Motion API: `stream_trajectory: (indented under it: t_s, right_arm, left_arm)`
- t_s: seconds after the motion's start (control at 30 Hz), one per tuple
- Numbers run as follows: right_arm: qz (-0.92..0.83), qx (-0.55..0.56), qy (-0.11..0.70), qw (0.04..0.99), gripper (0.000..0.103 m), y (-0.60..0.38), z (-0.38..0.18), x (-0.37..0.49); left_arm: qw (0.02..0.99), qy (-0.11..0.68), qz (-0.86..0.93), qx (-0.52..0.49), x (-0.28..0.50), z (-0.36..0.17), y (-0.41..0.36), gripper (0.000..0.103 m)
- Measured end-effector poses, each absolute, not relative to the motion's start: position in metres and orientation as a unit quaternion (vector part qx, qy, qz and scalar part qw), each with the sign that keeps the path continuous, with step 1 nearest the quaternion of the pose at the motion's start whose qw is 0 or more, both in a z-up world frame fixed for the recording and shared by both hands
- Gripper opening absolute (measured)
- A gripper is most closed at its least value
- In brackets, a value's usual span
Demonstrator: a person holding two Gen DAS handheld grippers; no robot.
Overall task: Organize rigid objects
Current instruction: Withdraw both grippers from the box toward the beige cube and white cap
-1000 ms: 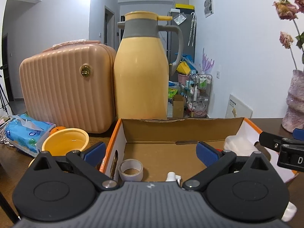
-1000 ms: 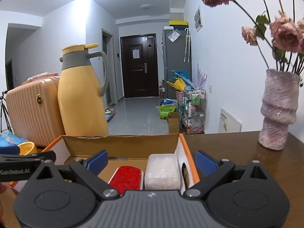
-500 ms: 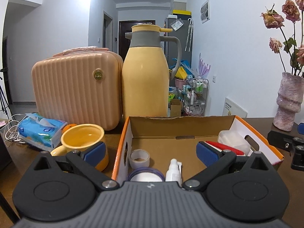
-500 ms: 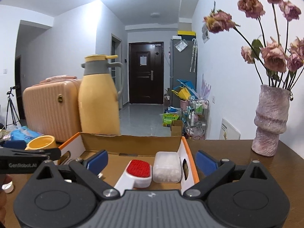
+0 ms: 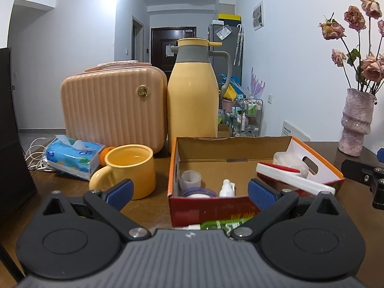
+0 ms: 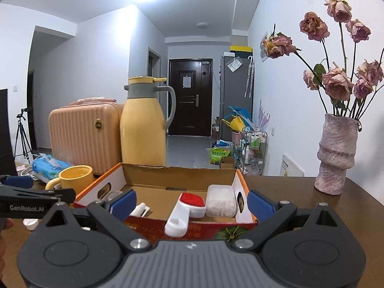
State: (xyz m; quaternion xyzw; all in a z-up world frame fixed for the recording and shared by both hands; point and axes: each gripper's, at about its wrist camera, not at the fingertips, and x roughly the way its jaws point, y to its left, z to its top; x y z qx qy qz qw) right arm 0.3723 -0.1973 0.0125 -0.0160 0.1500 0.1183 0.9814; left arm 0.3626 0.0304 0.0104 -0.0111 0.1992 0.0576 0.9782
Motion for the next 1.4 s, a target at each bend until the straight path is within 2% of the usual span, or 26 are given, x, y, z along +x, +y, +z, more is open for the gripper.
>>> stream_trajectory:
  t_s: [0.43,0.83,1.4]
  right_arm:
    - [0.115,-0.025,0.169,0.979,0.099,-0.192,0.003,0.32]
    - [0.119,-0.035,0.201,0.972,0.099,-0.192,-0.014,0.285]
    - [0.13,-0.032,0.25,0.959,0.099,-0.188,-0.03,0.29]
  left_arm:
    - [0.979,0.196,0.046,-0.011,0.3,0.017,0.043,0.103]
    - [0.973,0.23,0.029,-0.002,0.268,0.0,0.047,0.103]
    - [0.966,0.257,0.034,-0.008,0.257,-0.016,0.064,0.103]
